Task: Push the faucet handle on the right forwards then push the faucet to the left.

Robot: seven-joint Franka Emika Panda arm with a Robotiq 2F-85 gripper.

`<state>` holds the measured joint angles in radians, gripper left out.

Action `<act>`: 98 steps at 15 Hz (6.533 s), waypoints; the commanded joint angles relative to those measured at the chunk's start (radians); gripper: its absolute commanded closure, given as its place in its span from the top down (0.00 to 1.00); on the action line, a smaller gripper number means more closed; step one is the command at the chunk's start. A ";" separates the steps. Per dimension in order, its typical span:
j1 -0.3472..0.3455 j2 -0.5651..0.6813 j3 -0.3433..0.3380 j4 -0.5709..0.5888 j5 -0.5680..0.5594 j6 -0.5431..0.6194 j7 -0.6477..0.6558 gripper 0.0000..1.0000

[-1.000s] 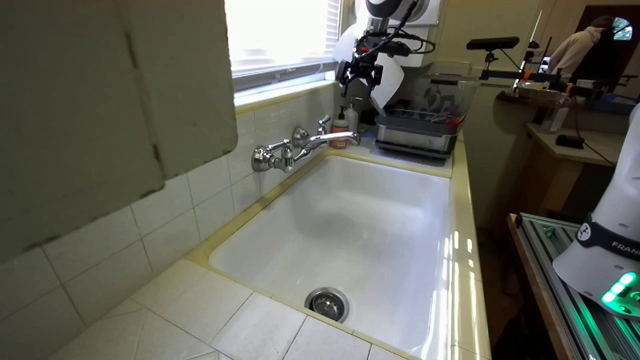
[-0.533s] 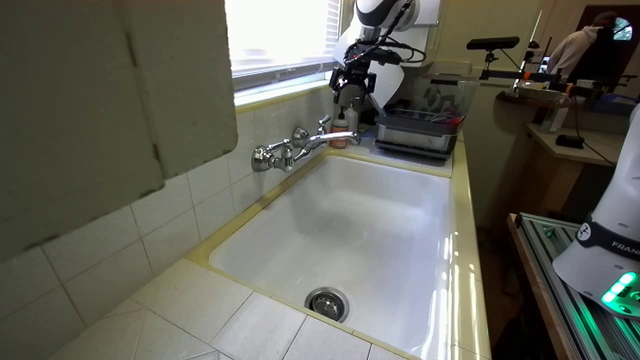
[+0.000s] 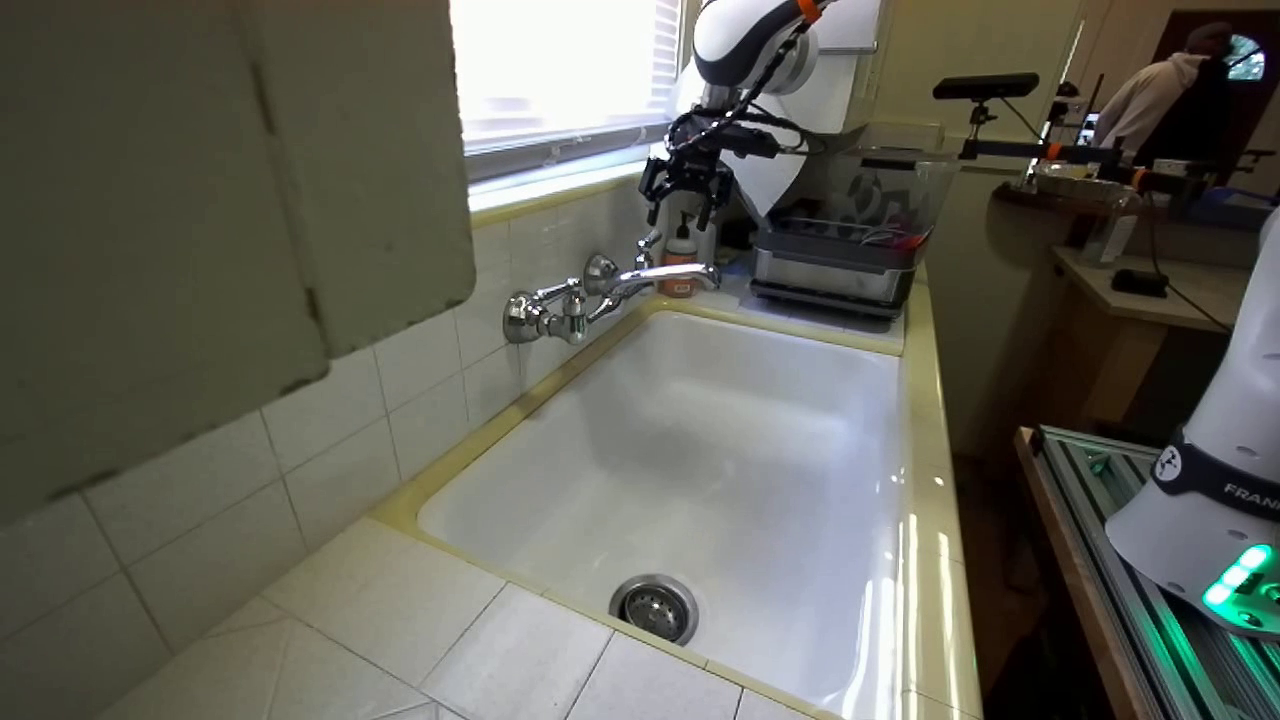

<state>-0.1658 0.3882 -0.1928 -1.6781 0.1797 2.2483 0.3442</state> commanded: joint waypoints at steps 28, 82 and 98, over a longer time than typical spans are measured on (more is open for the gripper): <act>0.001 0.075 0.020 0.045 0.026 0.025 0.081 0.38; -0.030 -0.208 0.041 -0.298 0.171 0.051 -0.014 0.08; -0.014 -0.345 -0.006 -0.316 -0.328 -0.366 -0.004 1.00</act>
<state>-0.1828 0.0494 -0.2021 -1.9755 -0.0668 1.8381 0.3704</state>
